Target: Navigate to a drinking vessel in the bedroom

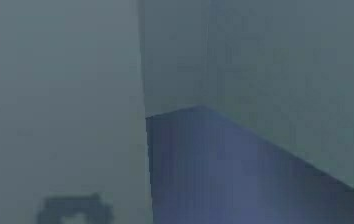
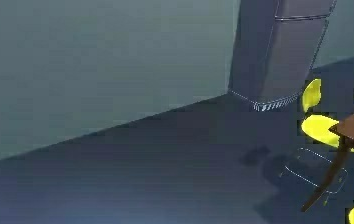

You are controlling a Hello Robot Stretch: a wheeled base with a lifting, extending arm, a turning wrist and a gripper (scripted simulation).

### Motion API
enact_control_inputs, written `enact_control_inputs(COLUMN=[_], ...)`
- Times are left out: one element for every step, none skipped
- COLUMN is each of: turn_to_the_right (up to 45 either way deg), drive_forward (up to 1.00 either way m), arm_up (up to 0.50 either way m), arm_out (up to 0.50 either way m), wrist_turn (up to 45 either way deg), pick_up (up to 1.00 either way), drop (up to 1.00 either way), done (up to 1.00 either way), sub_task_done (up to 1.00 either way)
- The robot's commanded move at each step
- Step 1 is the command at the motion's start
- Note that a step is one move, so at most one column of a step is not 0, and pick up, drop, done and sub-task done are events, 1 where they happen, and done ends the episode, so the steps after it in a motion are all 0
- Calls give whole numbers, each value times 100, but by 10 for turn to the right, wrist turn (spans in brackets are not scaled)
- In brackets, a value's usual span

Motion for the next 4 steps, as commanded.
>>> enact_control_inputs(turn_to_the_right=[-450, -420, 0, -330], drive_forward=[0, 0, 85, 0], arm_up=[0, 0, 0, 0], arm_out=[0, 0, 0, 0], wrist_turn=[0, 0, 0, 0], pick_up=[0, 0, 0, 0], drop=[0, 0, 0, 0], done=[0, 0, 0, 0], sub_task_done=[0, 0, 0, 0])
